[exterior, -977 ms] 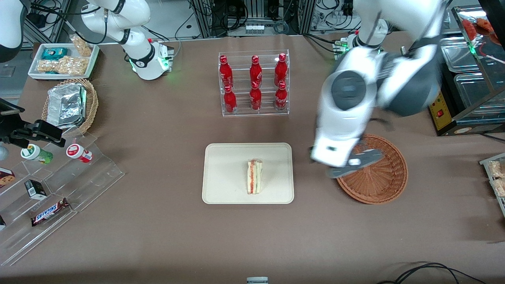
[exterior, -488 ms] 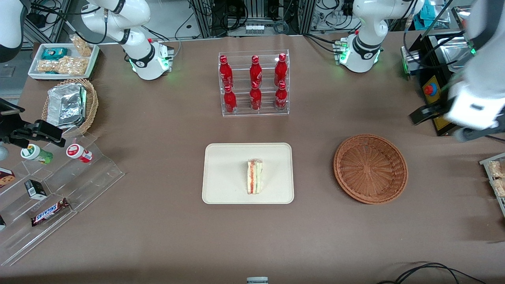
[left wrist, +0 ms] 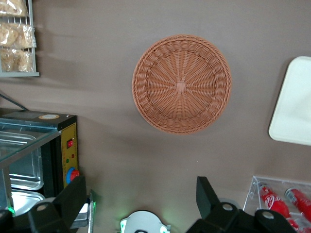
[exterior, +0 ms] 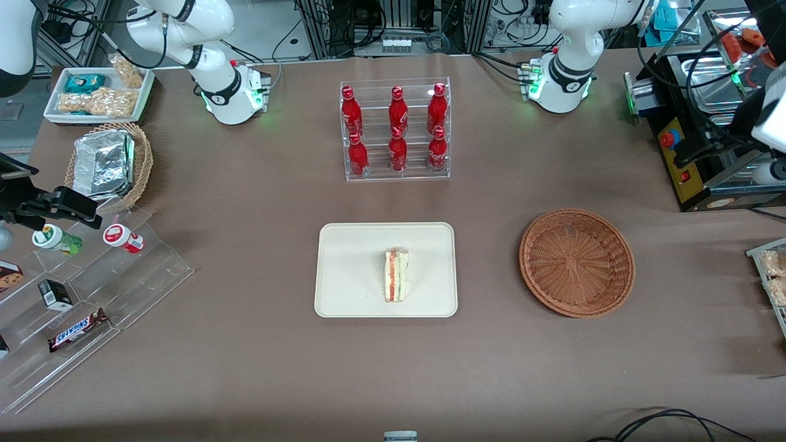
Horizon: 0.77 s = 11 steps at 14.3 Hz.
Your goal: Place sandwich from basket to tray
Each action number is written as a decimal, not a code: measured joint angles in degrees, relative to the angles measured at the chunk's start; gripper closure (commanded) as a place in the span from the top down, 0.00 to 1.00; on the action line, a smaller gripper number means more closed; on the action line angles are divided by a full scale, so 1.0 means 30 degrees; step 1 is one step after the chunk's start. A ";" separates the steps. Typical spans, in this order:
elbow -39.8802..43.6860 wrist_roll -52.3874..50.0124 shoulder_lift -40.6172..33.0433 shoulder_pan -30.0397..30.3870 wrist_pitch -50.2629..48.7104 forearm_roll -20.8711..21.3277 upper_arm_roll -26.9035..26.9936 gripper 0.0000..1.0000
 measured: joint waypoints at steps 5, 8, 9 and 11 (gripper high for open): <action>-0.0449 0.0582 -0.0161 0.0057 -0.1358 -0.0580 0.0010 1.00; -0.0449 0.0623 -0.0171 0.0079 -0.0581 -0.0612 0.0064 1.00; -0.0450 0.0623 -0.0175 0.0078 -0.0294 -0.0612 0.0062 1.00; -0.0528 0.0623 -0.0177 0.0077 0.0467 -0.0630 0.0061 1.00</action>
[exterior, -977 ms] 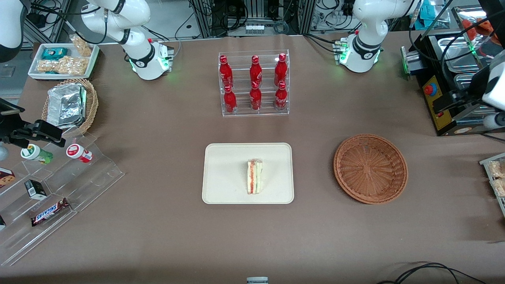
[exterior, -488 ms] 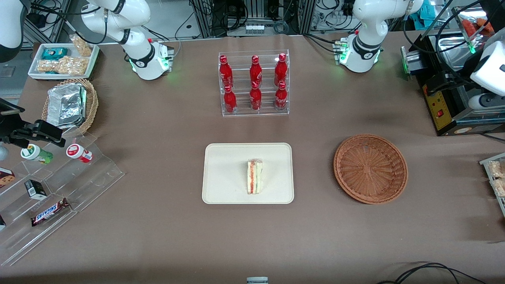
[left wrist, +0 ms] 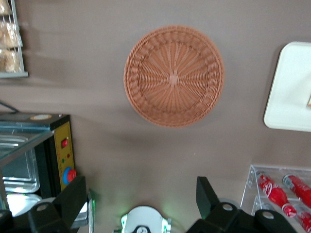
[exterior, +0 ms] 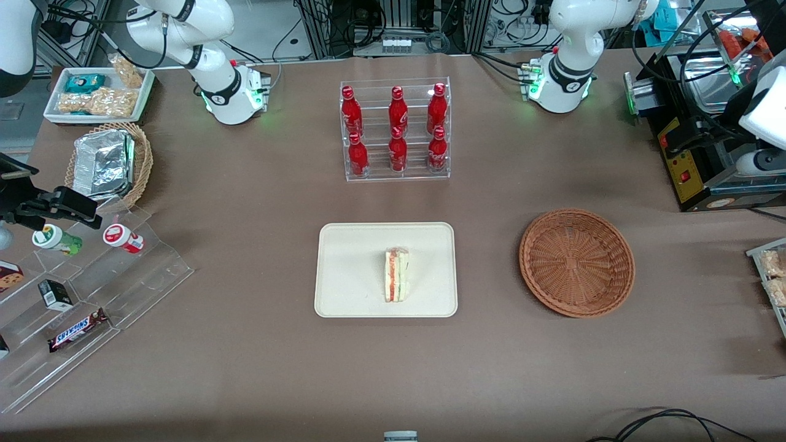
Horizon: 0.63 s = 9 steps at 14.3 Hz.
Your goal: Place sandwich from basket to tray
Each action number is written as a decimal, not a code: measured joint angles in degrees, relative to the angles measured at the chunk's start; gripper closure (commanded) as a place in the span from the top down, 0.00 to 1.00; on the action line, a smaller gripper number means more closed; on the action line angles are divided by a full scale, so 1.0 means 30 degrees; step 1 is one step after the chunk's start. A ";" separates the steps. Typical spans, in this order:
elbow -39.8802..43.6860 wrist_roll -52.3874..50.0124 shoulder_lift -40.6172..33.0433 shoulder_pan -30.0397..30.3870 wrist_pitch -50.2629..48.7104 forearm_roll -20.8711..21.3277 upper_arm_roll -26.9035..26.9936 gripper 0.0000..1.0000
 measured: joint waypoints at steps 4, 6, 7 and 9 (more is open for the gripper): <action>-0.0157 0.0000 -0.0010 0.0000 0.0758 -0.0064 -0.0002 1.00; -0.0157 0.0000 -0.0084 0.0001 0.0758 -0.0066 -0.0001 1.00; -0.0157 0.0000 -0.0145 0.0004 0.0758 -0.0066 0.0003 1.00; -0.0158 -0.0001 -0.0220 0.0028 0.0758 -0.0070 0.0010 1.00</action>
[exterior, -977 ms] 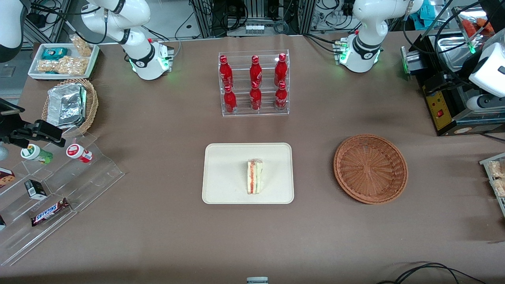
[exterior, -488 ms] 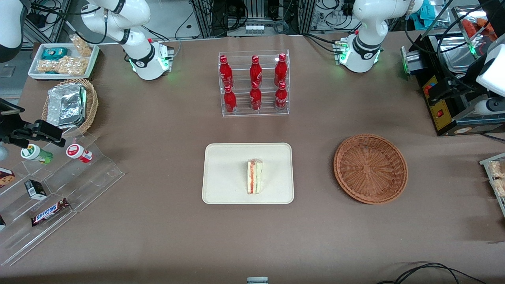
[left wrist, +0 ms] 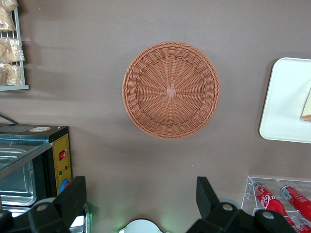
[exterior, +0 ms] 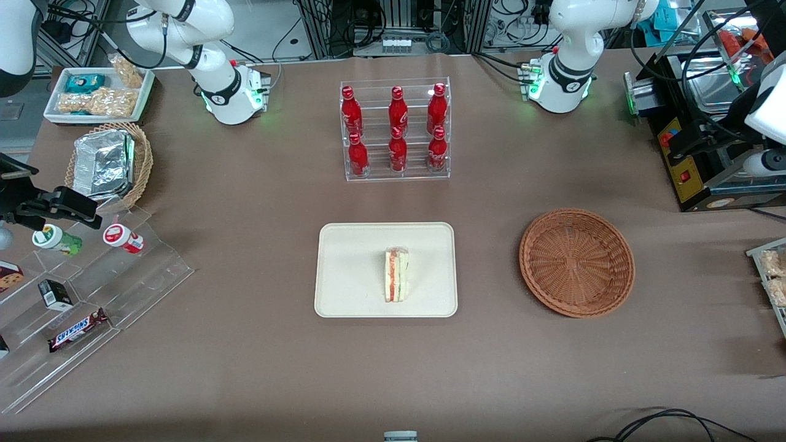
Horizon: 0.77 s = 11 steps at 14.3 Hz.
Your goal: Place sandwich from basket to tray
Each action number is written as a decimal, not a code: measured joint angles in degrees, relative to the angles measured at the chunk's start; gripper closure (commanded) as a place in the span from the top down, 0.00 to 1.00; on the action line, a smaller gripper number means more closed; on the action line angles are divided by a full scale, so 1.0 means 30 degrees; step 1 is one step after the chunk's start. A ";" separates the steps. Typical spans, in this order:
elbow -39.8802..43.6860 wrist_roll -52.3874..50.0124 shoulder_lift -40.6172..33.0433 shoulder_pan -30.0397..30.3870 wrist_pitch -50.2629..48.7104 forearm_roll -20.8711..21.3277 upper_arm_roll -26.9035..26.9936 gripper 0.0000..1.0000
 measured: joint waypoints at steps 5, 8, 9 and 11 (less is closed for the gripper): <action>-0.0042 0.0000 -0.0003 -0.0042 0.0000 -0.0100 -0.0020 1.00; -0.0042 -0.0240 -0.0007 -0.0046 0.0000 -0.0111 -0.0027 1.00; -0.0043 -0.0284 -0.0008 -0.0045 0.0002 -0.0144 -0.0026 1.00; -0.0043 -0.0321 -0.0010 -0.0046 0.0023 -0.0615 -0.0027 1.00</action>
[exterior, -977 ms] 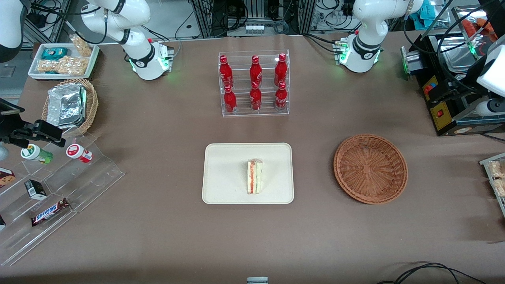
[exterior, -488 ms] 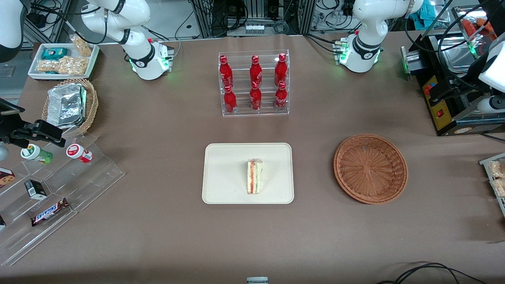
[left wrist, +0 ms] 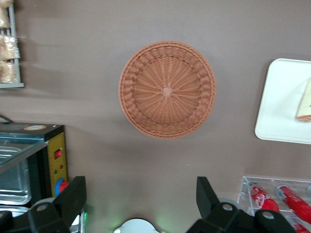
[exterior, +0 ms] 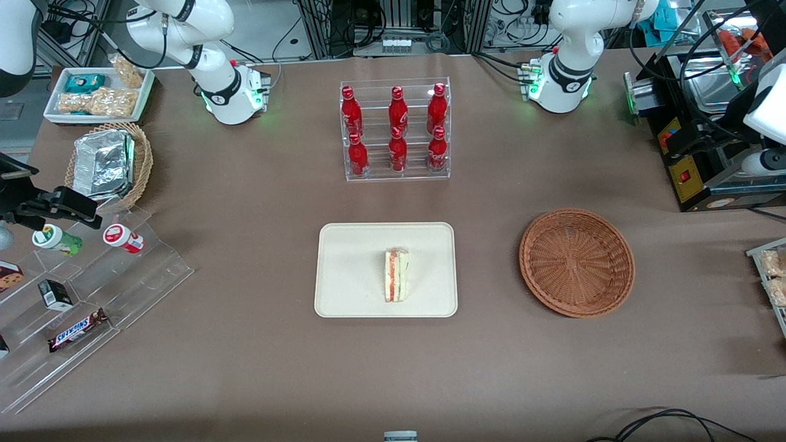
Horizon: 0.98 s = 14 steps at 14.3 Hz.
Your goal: Place sandwich from basket to tray
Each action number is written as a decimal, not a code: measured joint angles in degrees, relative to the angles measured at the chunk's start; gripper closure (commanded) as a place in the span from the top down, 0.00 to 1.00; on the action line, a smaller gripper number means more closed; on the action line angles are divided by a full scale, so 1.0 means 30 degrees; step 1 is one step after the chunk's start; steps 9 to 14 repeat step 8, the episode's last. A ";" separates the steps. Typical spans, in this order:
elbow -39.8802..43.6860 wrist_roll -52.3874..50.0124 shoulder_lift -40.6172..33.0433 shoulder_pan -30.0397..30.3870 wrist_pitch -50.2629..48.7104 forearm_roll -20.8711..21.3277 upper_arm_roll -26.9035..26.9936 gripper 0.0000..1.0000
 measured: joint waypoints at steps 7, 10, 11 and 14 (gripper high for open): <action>-0.0139 -0.0032 0.0006 0.0000 0.0453 -0.0447 -0.0001 1.00; -0.0144 -0.0035 0.0013 0.0004 0.0455 -0.0448 -0.0001 1.00; -0.0144 -0.0035 0.0013 0.0004 0.0455 -0.0448 -0.0001 1.00; -0.0144 -0.0035 0.0013 0.0004 0.0455 -0.0448 -0.0001 1.00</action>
